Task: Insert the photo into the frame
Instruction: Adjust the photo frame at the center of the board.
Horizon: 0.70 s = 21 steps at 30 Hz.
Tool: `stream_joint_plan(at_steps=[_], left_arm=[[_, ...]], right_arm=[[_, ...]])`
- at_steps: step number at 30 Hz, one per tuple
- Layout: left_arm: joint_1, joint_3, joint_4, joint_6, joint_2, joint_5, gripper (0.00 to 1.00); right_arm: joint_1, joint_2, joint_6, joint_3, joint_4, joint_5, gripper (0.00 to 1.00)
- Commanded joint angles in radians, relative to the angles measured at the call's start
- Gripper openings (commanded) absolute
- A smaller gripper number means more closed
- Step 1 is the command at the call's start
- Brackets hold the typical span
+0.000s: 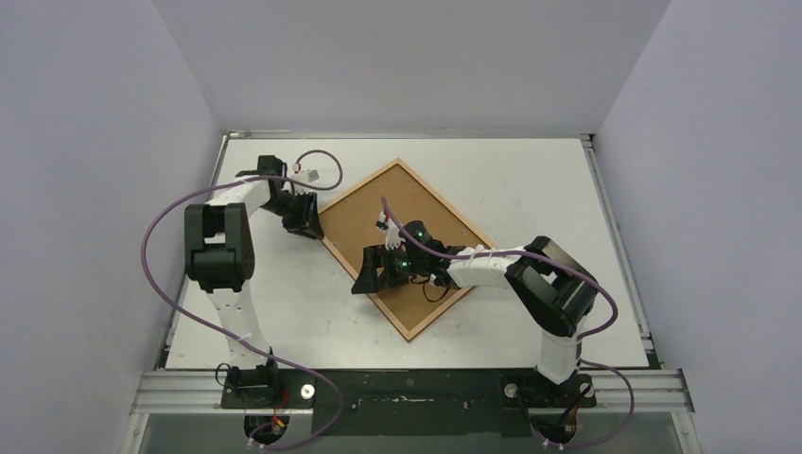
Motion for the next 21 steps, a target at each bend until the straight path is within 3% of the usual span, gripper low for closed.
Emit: stream_joint_plan(at_steps=[1,21], left_arm=[[-0.005,0.004,0.028,-0.003,-0.032,0.015,0.29],[-0.055,0.028,0.077,-0.040,0.014,-0.039,0.28]], right_arm=[[0.009,0.011,-0.029,0.017,-0.007,-0.029,0.90],[0.034,0.034,-0.069,0.044,-0.056,-0.112,0.88]])
